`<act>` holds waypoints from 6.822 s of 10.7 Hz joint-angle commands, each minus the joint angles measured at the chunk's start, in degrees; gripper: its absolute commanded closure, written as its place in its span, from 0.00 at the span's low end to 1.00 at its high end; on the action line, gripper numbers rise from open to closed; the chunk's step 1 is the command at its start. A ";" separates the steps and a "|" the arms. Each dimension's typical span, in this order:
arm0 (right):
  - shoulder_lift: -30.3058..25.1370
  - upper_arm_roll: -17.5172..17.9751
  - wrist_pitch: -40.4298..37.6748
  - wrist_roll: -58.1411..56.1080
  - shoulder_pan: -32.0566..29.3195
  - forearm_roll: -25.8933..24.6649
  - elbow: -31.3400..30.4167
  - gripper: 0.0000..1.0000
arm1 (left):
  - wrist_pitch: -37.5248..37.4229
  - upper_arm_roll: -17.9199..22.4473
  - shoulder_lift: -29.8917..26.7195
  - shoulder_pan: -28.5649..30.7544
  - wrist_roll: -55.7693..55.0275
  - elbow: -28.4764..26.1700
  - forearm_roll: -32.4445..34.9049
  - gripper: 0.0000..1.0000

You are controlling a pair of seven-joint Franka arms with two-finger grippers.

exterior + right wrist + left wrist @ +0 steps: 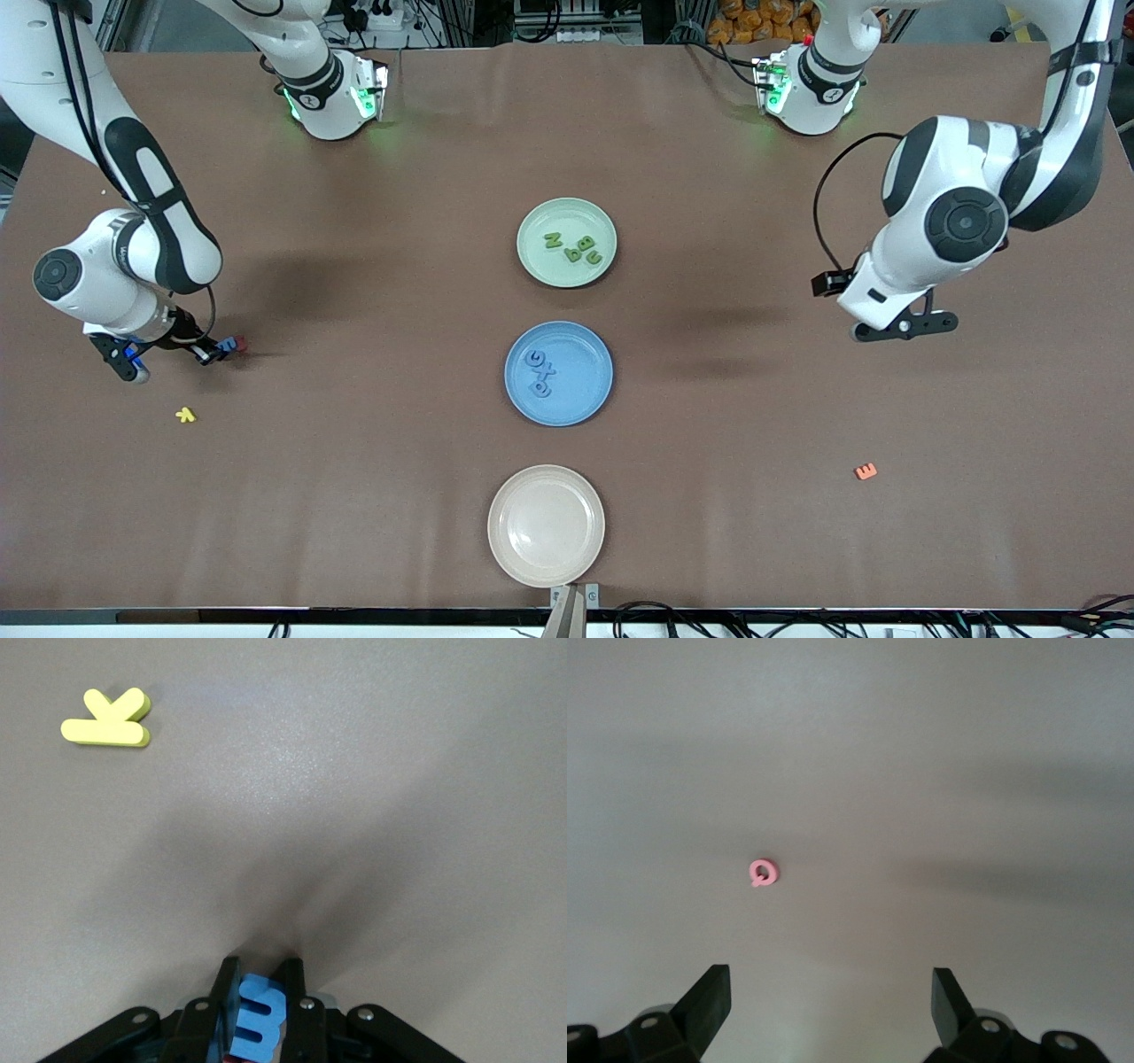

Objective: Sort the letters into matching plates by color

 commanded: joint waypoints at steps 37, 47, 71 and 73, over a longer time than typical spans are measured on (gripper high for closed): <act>16.34 3.12 -12.53 5.07 43.54 4.73 40.66 0.93 | -14.27 7.62 -10.16 -1.06 20.74 21.49 -10.46 0.00; 19.78 4.97 -12.71 10.26 46.01 4.20 44.71 0.00 | -15.24 7.54 -10.51 -0.80 20.83 21.32 -11.25 0.00; -11.74 -4.88 -58.12 -38.70 13.58 3.41 44.01 0.00 | -15.50 7.45 -10.33 -0.80 20.91 21.14 -11.34 0.00; -15.71 -4.88 -62.96 -38.26 13.75 3.41 44.10 0.00 | -15.50 7.19 -10.25 -1.15 20.91 21.49 -10.99 0.00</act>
